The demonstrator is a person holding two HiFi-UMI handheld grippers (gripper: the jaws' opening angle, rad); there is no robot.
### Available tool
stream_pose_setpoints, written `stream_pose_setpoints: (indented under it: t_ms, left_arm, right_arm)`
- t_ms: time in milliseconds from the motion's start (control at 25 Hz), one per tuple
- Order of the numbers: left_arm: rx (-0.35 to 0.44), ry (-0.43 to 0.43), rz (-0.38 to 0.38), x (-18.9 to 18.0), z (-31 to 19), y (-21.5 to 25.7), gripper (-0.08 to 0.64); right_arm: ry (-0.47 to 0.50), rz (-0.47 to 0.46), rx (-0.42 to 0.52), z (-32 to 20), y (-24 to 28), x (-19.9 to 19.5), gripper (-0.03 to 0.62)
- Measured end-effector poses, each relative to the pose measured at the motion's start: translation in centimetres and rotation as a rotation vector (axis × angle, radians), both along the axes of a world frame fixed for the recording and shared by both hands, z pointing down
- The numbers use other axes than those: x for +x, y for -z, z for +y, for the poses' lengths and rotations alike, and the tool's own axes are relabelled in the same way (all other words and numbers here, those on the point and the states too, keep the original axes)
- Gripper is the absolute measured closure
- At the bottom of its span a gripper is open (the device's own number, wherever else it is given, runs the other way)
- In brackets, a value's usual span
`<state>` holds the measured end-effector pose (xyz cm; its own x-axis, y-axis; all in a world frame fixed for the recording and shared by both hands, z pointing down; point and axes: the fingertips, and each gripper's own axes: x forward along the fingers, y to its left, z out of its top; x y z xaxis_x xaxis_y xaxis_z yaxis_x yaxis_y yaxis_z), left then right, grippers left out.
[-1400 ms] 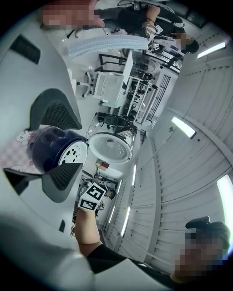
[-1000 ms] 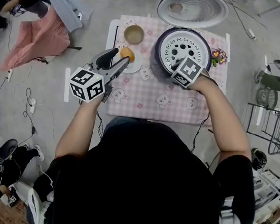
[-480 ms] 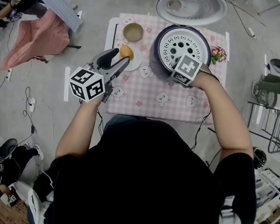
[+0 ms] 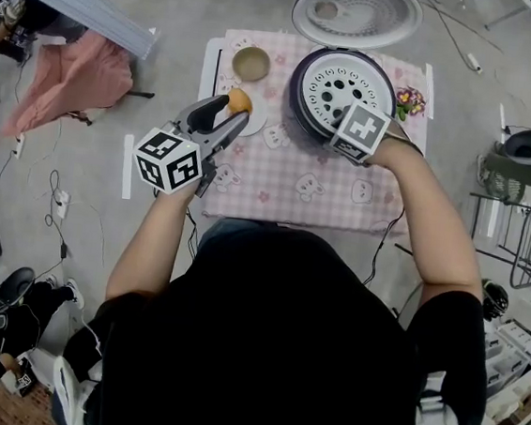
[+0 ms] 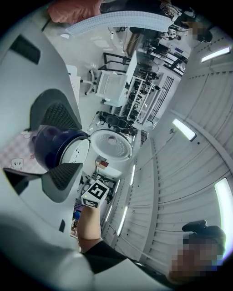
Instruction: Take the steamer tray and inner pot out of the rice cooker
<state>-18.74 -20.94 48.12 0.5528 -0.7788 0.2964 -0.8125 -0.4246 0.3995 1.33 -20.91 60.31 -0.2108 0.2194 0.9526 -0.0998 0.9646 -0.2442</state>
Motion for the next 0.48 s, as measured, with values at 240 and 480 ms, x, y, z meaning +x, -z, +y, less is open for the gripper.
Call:
stream_pose_setpoints:
  t_ms: [240,480]
  left_arm:
    - [0.005,-0.015,0.002,0.7,0.2,0.6,0.316]
    - [0.013,-0.024,0.0,1.0,0.2,1.2,0.316]
  right_arm:
    - [0.001,-0.026,0.067,-0.5,1.6,-0.1,0.517]
    - [0.018,-0.033,0.214,-2.6,2.8,0.1,0.558]
